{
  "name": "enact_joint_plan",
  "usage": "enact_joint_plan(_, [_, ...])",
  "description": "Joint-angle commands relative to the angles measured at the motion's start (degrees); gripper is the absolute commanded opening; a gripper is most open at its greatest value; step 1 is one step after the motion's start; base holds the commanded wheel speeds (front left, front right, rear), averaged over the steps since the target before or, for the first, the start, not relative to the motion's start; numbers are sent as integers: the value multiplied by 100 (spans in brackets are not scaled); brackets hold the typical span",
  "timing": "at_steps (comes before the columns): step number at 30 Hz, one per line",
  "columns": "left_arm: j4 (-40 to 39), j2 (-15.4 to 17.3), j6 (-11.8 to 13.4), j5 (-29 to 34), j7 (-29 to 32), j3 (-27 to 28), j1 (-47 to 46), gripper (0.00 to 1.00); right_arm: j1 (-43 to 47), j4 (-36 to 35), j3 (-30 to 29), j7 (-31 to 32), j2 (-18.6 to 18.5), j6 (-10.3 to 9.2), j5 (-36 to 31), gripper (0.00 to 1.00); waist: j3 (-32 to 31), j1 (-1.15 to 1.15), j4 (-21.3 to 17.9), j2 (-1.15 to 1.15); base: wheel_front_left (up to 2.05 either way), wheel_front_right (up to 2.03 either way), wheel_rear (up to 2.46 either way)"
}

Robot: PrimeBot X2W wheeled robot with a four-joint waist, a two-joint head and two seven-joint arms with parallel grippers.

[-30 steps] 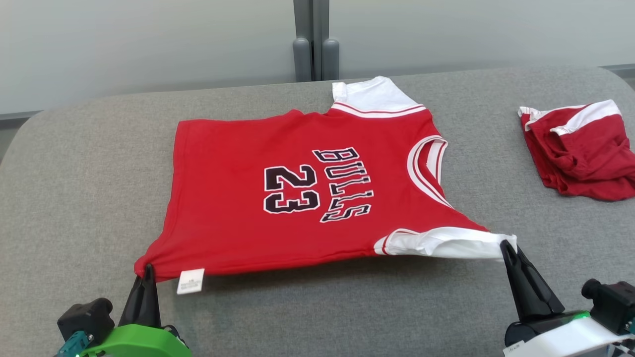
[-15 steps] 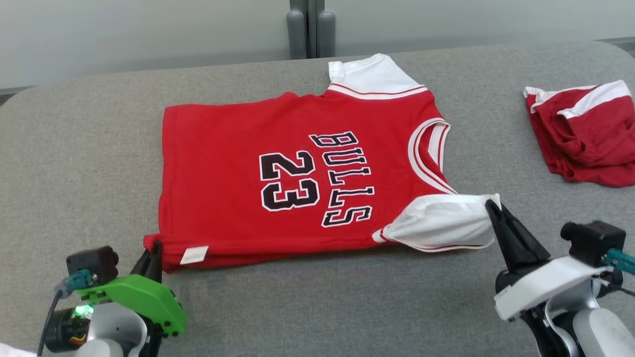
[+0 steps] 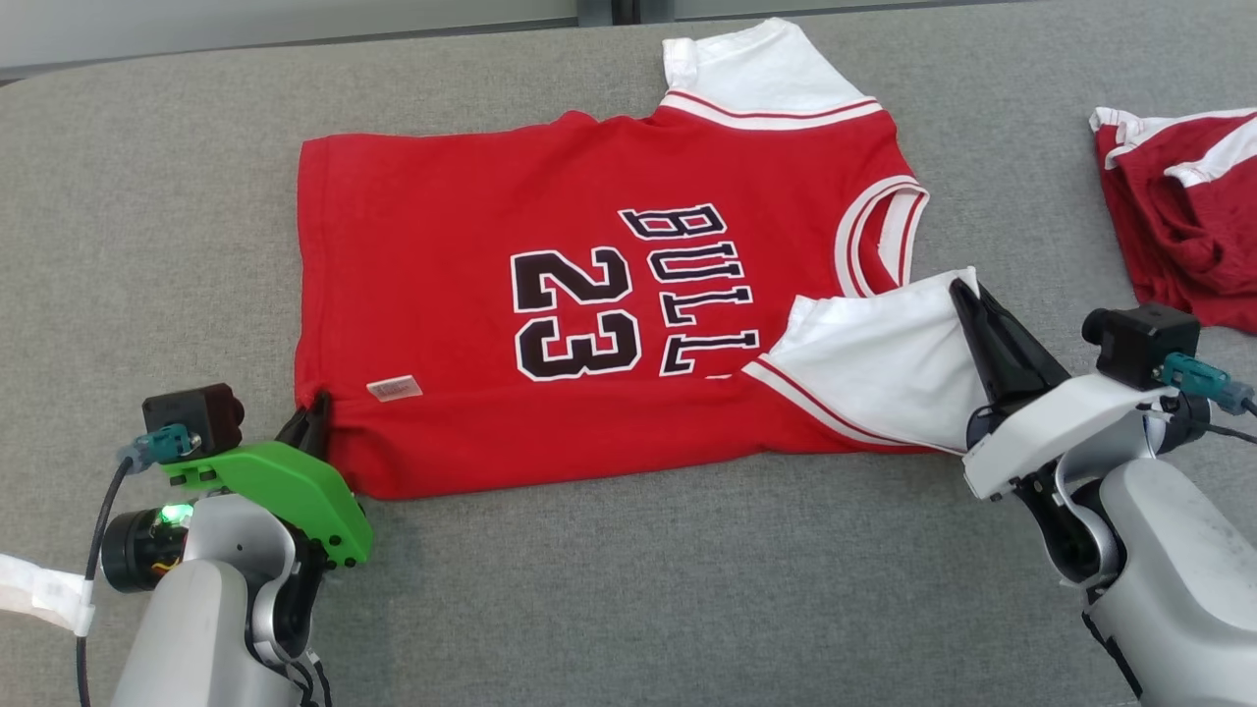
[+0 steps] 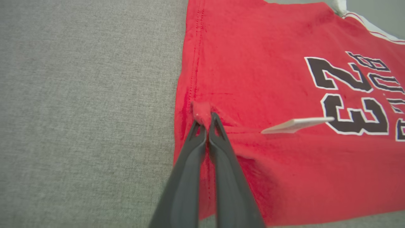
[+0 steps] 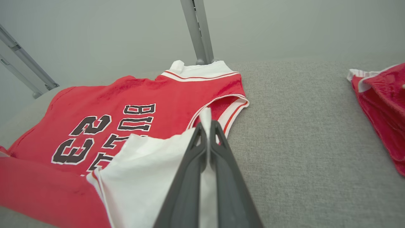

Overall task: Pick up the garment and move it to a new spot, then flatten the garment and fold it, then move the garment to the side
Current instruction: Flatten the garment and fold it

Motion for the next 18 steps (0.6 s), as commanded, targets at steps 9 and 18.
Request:
enact_joint_plan(9, [196,-22,-144,124,-655,-113,-268,100,-710,899,578,-584,-187,-7,253,100,125,0,161,0,0,0,0])
enact_joint_plan(18, [-262,-113,157,600,-2434,-125,210,100,-8,-50,-280,-706,125,-7,-682,100,-132,0,135,0,0,0,0])
